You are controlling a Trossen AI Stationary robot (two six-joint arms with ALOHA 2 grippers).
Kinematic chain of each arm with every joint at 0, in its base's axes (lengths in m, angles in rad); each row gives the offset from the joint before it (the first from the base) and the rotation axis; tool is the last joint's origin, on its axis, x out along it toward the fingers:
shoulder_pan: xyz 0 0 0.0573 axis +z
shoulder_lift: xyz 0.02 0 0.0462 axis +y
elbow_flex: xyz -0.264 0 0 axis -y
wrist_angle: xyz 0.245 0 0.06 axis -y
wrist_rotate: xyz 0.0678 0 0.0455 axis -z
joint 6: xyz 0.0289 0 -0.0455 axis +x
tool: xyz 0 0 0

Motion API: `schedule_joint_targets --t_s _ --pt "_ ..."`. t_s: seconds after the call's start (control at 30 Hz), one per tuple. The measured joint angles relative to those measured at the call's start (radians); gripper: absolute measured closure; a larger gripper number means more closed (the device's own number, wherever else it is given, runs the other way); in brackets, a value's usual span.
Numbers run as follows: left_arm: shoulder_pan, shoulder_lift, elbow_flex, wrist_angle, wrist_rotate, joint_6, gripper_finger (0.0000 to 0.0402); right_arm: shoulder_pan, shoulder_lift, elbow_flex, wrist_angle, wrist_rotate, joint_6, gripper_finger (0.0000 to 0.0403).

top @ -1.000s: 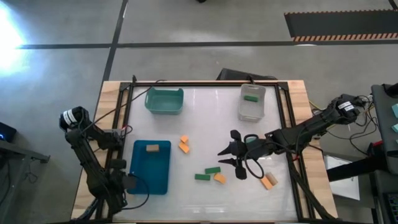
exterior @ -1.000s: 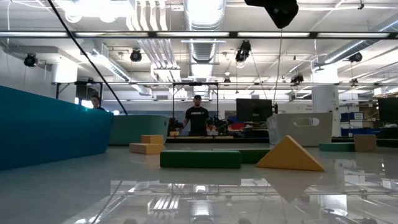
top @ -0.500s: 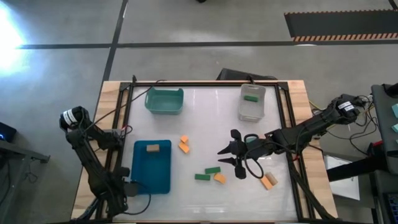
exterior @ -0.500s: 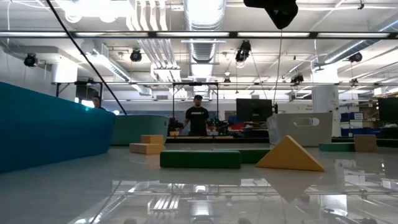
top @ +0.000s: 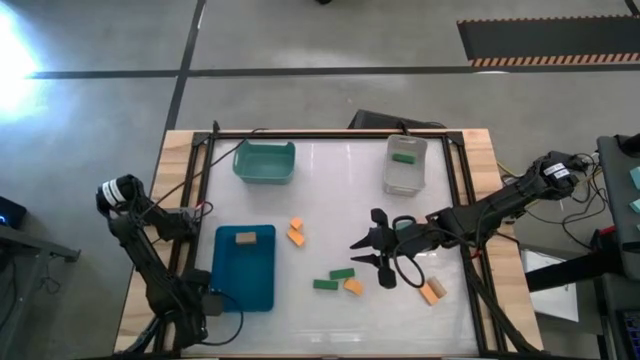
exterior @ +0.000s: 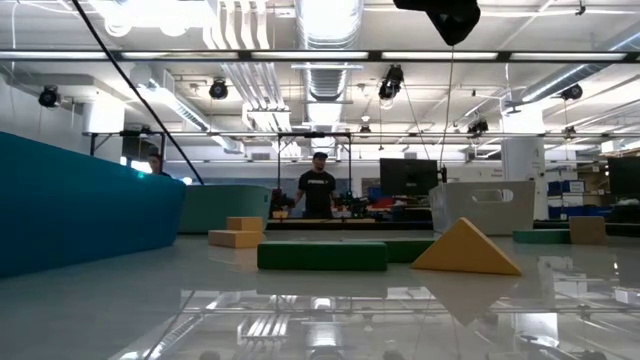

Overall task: Sort & place blocks by color
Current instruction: Put the light brown block into the blue bin

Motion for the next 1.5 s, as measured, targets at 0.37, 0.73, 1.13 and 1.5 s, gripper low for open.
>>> schedule_joint_targets --t_s 0.37,0.73,1.13,1.5 --pt "-0.001 0.066 -0.002 0.067 -0.008 0.053 0.0155 0.0 0.0 0.0 -0.001 0.0 0.014 0.0284" --pt "0.0 0.058 -0.005 0.057 0.007 0.101 0.0249 0.0 0.0 0.0 -0.002 0.0 0.015 0.0284" --pt "0.0 0.017 0.058 -0.096 0.015 0.109 0.0321 0.0 0.0 0.0 -0.002 0.0 0.016 0.0284" --pt "-0.004 -0.134 0.069 -0.119 -0.03 -0.146 0.0367 0.0 0.0 0.0 -0.003 0.0 0.015 0.0284"
